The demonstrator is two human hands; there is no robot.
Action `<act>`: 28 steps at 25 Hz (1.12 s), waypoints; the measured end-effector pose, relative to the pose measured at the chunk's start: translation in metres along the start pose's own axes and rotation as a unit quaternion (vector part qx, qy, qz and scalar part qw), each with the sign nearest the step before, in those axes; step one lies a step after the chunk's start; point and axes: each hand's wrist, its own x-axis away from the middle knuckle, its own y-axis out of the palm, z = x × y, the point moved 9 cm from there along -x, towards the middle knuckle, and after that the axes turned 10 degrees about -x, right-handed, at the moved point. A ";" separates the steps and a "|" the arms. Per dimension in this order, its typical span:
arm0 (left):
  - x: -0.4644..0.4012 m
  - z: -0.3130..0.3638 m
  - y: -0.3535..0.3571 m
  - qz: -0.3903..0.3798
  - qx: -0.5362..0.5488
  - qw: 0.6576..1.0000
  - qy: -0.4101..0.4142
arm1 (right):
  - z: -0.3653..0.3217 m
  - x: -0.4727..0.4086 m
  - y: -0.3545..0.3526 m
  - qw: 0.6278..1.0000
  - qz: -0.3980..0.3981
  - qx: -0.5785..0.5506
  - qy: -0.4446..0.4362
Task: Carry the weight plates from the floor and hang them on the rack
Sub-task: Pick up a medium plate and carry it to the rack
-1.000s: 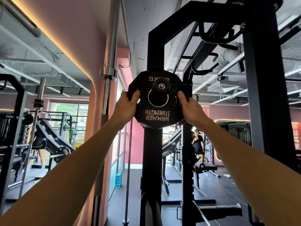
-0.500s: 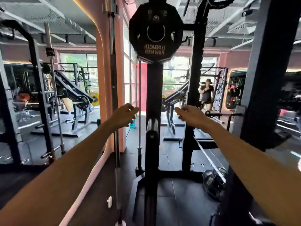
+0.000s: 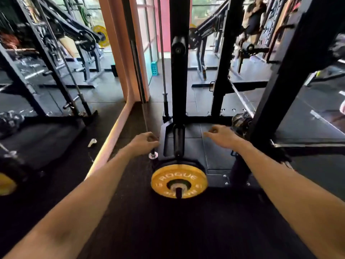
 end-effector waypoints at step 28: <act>0.227 -0.058 0.436 -0.555 -0.323 0.755 0.135 | 0.375 0.589 0.230 0.651 0.280 -0.348 0.614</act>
